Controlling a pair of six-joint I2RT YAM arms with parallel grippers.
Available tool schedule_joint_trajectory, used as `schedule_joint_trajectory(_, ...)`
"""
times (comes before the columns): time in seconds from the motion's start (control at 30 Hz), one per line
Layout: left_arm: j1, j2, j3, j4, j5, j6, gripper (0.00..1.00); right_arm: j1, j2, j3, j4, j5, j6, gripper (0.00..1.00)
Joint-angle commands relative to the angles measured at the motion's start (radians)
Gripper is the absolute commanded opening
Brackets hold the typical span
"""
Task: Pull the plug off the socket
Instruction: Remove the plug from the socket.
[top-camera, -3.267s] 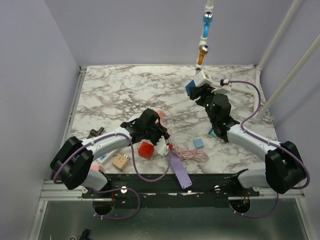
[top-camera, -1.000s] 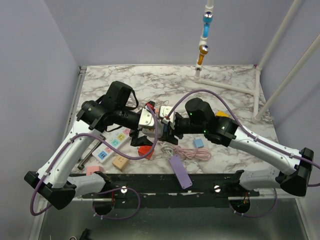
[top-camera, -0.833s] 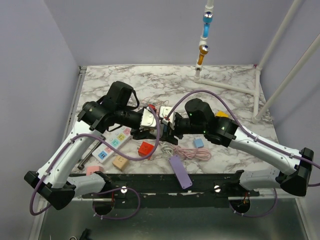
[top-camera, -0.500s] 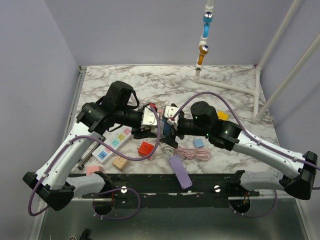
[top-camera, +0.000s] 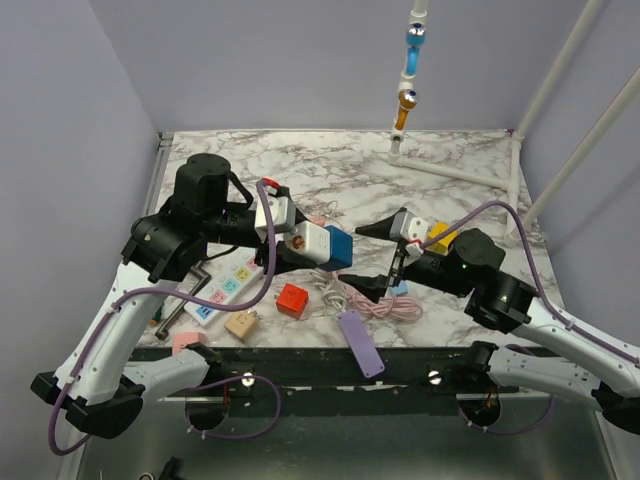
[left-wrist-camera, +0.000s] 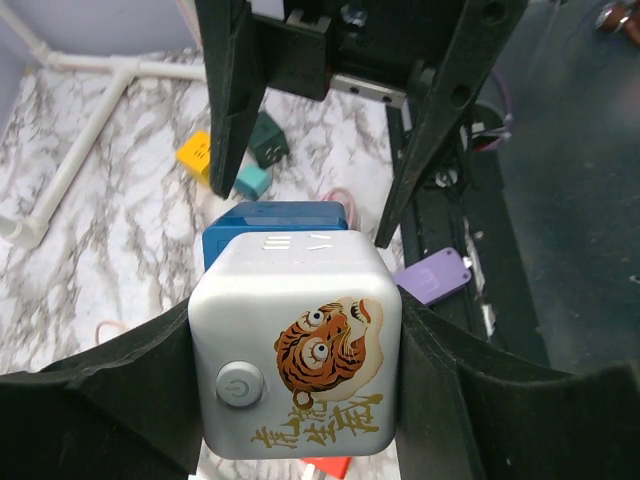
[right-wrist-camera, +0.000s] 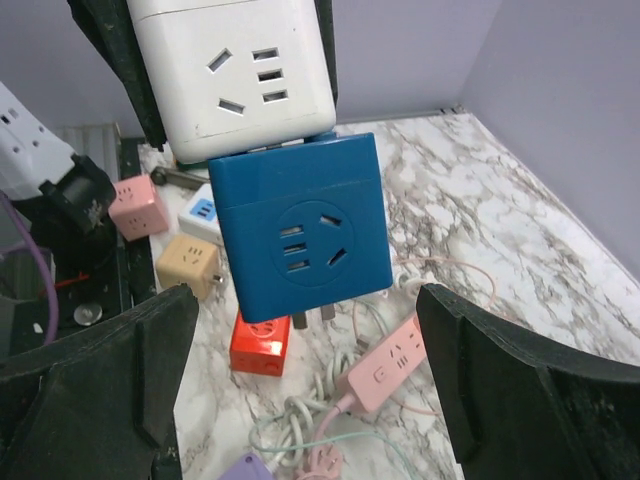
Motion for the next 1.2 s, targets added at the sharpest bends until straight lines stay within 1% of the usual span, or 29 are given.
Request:
schedule_joint_trajectory(0.0,0.006,-0.012,0.050,0.087,0.216,-0.120,0.00,0.005,-0.010,0.032,0.071,-0.063,0.035,1.00)
schedule_joint_trajectory(0.1,0.007,-0.012,0.047,0.075,0.242,-0.124,0.00,0.005,0.017,0.097,0.044,-0.112,0.009,1.00)
schedule_joint_trajectory(0.23,0.006,-0.007,0.062,0.028,0.244,-0.077,0.00,0.006,0.073,0.163,-0.007,-0.162,-0.010,1.00)
schedule_joint_trajectory(0.37,0.006,-0.001,0.078,0.032,0.247,-0.074,0.00,0.005,0.117,0.177,0.002,-0.205,-0.004,1.00)
schedule_joint_trajectory(0.53,0.006,-0.001,0.100,0.025,0.276,-0.073,0.00,0.005,0.149,0.155,0.028,-0.249,0.013,1.00)
schedule_joint_trajectory(0.7,0.005,-0.007,0.093,0.027,0.284,-0.075,0.00,0.005,0.186,0.183,0.028,-0.265,0.016,1.00)
schedule_joint_trajectory(0.77,0.003,-0.010,0.085,0.034,0.281,-0.077,0.00,0.005,0.199,0.199,0.056,-0.270,0.011,1.00)
schedule_joint_trajectory(0.87,0.003,-0.011,0.070,0.045,0.275,-0.079,0.00,0.005,0.217,0.217,0.052,-0.279,0.006,0.98)
schedule_joint_trajectory(0.93,0.003,-0.008,0.062,0.050,0.270,-0.079,0.00,0.005,0.225,0.225,0.047,-0.279,0.010,0.94)
schedule_joint_trajectory(1.0,0.003,-0.009,0.057,0.048,0.265,-0.074,0.00,0.005,0.231,0.229,0.040,-0.273,0.007,0.88)
schedule_joint_trajectory(1.03,0.003,-0.008,0.057,0.047,0.263,-0.070,0.00,0.005,0.232,0.230,0.018,-0.271,0.001,0.83)
schedule_joint_trajectory(1.1,0.003,-0.006,0.053,0.042,0.258,-0.062,0.00,0.005,0.230,0.232,0.006,-0.265,-0.005,0.69)
schedule_joint_trajectory(1.17,0.003,-0.001,0.051,0.022,0.253,-0.038,0.00,0.006,0.229,0.233,0.002,-0.261,-0.009,0.50)
